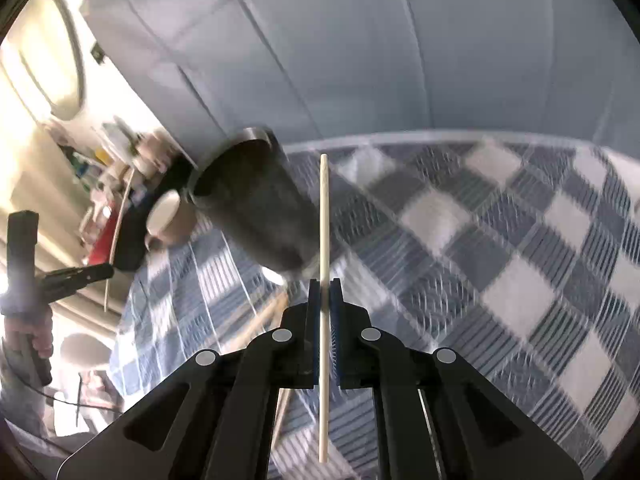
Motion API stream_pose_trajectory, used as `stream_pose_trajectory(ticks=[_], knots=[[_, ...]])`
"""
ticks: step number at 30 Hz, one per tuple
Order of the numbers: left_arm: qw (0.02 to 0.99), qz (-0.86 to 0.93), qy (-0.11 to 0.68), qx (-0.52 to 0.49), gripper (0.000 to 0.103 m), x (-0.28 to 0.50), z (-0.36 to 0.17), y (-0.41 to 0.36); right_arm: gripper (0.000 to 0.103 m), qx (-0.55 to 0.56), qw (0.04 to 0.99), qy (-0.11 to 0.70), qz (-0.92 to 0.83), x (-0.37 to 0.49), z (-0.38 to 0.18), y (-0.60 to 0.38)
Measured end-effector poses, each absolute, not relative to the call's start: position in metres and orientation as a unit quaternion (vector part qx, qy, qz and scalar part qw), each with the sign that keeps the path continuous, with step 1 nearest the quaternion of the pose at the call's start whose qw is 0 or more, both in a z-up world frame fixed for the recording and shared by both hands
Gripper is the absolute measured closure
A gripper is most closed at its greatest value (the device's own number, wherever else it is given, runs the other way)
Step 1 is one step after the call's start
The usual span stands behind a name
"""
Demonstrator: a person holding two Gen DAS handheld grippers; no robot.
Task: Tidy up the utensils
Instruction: 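Lift left tool's white stick over the black holder while right tool carries its wooden stick there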
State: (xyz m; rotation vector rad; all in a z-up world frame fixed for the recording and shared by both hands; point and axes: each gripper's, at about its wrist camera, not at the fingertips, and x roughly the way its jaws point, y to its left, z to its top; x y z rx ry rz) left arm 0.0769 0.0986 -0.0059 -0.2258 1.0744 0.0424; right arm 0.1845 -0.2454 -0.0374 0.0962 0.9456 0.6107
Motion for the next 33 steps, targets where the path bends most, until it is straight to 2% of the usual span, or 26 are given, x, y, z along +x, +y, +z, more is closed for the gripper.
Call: stream_pose_trajectory(ticks=[7, 15, 24, 33], knots=[[0.883, -0.008, 0.461, -0.088, 0.099, 0.120, 0.041, 0.070, 0.098, 0.025, 0.866, 0.380, 0.324, 0.212, 0.017, -0.214], [0.888, -0.020, 0.452, -0.088, 0.099, 0.163, 0.046, 0.046, 0.098, 0.024, 0.869, 0.338, 0.360, 0.244, 0.047, -0.172], [0.892, -0.054, 0.433, -0.122, 0.099, 0.208, 0.032, 0.038, 0.098, 0.042, 0.866, 0.318, 0.384, 0.287, 0.043, -0.134], [0.899, -0.093, 0.395, -0.167, 0.098, 0.233, 0.010, 0.036, 0.098, 0.100, 0.867, 0.284, 0.398, 0.317, 0.014, -0.129]])
